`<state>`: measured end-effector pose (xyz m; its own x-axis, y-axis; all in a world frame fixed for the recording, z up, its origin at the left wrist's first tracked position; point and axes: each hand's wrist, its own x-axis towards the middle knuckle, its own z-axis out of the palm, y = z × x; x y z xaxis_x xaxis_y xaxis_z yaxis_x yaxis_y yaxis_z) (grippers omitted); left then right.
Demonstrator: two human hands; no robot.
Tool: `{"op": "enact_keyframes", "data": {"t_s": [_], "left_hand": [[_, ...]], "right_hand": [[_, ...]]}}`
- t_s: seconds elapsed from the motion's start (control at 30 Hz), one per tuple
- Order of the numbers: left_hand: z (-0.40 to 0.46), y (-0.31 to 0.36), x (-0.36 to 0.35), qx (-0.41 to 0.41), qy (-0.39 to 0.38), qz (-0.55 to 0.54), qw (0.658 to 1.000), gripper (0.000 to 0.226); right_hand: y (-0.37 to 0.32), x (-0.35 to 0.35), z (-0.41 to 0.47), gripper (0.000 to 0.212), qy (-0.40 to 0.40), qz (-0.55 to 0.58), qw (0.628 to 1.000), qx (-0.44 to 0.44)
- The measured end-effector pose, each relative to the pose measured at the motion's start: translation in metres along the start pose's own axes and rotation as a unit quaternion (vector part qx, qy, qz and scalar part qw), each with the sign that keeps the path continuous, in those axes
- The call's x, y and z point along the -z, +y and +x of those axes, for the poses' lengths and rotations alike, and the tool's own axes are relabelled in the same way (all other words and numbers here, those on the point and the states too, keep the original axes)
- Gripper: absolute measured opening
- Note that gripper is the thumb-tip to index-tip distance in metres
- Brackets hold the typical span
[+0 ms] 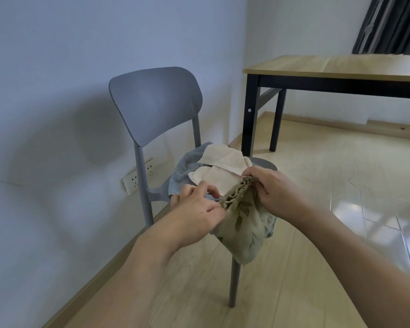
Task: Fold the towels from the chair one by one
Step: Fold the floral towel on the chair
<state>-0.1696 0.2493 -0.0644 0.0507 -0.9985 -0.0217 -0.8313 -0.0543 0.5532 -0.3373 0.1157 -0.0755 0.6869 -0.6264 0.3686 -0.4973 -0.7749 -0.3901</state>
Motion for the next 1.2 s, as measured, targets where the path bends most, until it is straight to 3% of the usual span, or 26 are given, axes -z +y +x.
{"op": "enact_keyframes", "data": {"t_s": [0.13,0.23,0.3,0.4,0.47,0.53,0.6,0.67,0.77,0.87,1.03,1.13,1.2], "left_hand": [[-0.001,-0.004,0.002,-0.043,-0.015,-0.128,0.991,0.018],[-0.003,-0.007,0.005,-0.08,-0.002,-0.238,0.968,0.025],[0.0,-0.01,0.003,-0.102,0.065,-0.316,0.941,0.033],[0.006,-0.018,0.004,-0.067,0.205,-0.402,0.89,0.04],[0.004,-0.018,0.007,-0.037,0.236,-0.331,0.913,0.043],[0.002,-0.017,0.006,-0.017,0.209,-0.231,0.95,0.063],[0.005,-0.015,0.003,-0.019,0.172,-0.208,0.963,0.082],[0.013,-0.019,-0.004,-0.04,0.148,-0.195,0.969,0.07],[0.017,-0.021,-0.008,-0.008,0.119,-0.201,0.972,0.023],[0.017,-0.023,-0.007,0.001,0.115,-0.309,0.944,0.024],[0.017,-0.024,0.001,0.053,0.174,-0.401,0.898,0.017],[0.023,-0.026,-0.001,0.103,0.202,-0.415,0.881,0.013],[0.027,-0.03,-0.003,0.12,0.214,-0.41,0.878,0.025]], "right_hand": [[0.007,-0.004,0.0,0.034,-0.01,-0.013,1.0,-0.005],[0.008,-0.009,0.0,0.033,-0.013,-0.001,1.0,-0.005],[0.005,-0.009,0.001,0.028,-0.006,0.013,1.0,0.0],[-0.007,-0.004,0.001,0.019,0.023,0.063,0.998,-0.002],[-0.015,0.002,0.001,0.018,0.029,0.137,0.99,-0.021],[-0.026,0.009,0.0,0.027,0.004,0.246,0.969,-0.038],[-0.034,0.015,-0.001,0.037,-0.029,0.343,0.938,-0.041],[-0.037,0.018,0.0,0.045,-0.061,0.406,0.91,-0.051],[-0.035,0.018,0.0,0.054,-0.089,0.442,0.888,-0.094],[-0.025,0.019,-0.004,0.065,-0.14,0.435,0.878,-0.142],[-0.014,0.018,-0.009,0.116,-0.309,0.344,0.875,-0.142],[-0.015,0.013,-0.009,0.107,-0.315,0.394,0.852,-0.141],[-0.016,0.009,-0.009,0.108,-0.313,0.416,0.842,-0.142]]}}
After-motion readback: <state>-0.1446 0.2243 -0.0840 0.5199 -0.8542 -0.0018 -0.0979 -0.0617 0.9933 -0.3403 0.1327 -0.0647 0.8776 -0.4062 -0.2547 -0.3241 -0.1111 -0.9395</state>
